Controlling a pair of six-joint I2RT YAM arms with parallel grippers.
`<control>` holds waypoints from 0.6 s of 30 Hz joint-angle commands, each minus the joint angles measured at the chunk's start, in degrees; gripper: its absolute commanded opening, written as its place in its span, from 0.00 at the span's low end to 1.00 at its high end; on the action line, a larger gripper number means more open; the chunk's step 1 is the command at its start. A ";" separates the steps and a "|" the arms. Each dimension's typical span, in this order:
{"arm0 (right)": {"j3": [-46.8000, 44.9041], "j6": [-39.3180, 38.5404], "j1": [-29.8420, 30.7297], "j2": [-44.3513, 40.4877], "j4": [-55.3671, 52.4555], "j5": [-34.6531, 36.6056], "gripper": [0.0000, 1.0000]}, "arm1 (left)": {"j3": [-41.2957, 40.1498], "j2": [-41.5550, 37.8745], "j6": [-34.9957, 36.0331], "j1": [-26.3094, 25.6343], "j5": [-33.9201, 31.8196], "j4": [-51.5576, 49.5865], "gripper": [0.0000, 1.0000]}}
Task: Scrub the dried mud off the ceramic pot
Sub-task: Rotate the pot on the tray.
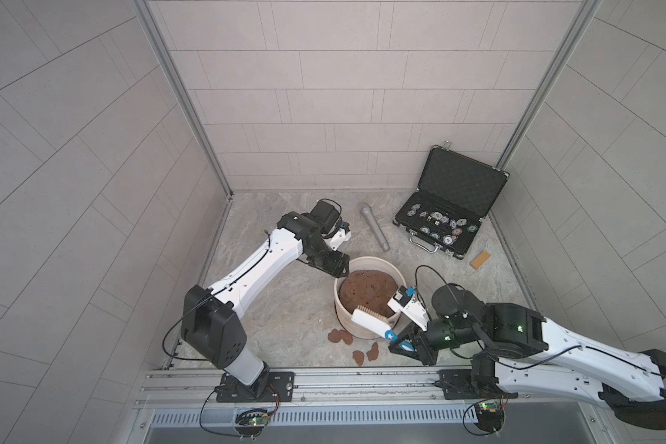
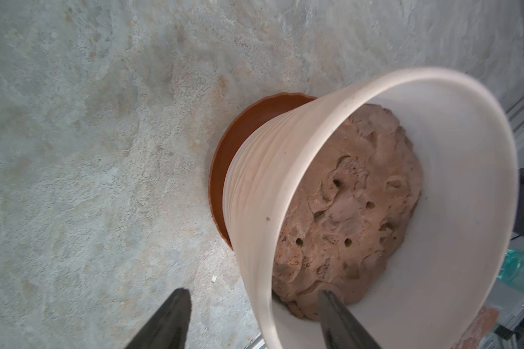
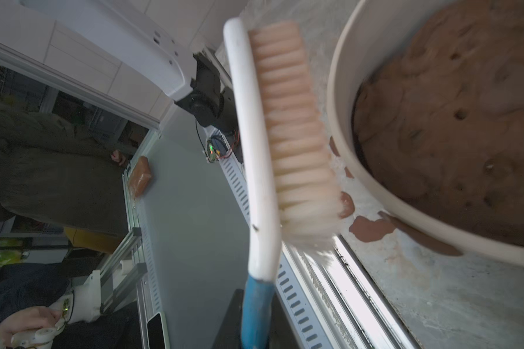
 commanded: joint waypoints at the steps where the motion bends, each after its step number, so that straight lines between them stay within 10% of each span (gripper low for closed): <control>1: 3.87 -3.72 -1.94 0.37 -3.04 2.95 0.00 | 1.15 0.28 1.47 -0.72 -4.47 -1.06 0.56; 7: 13.22 -3.72 -10.25 1.88 -12.93 14.91 0.00 | 2.84 1.48 2.01 -3.60 -9.68 -2.77 0.44; 18: 14.26 -4.33 -18.20 1.88 -13.82 11.74 0.00 | 3.71 1.91 -0.70 -6.88 -13.13 -10.76 0.51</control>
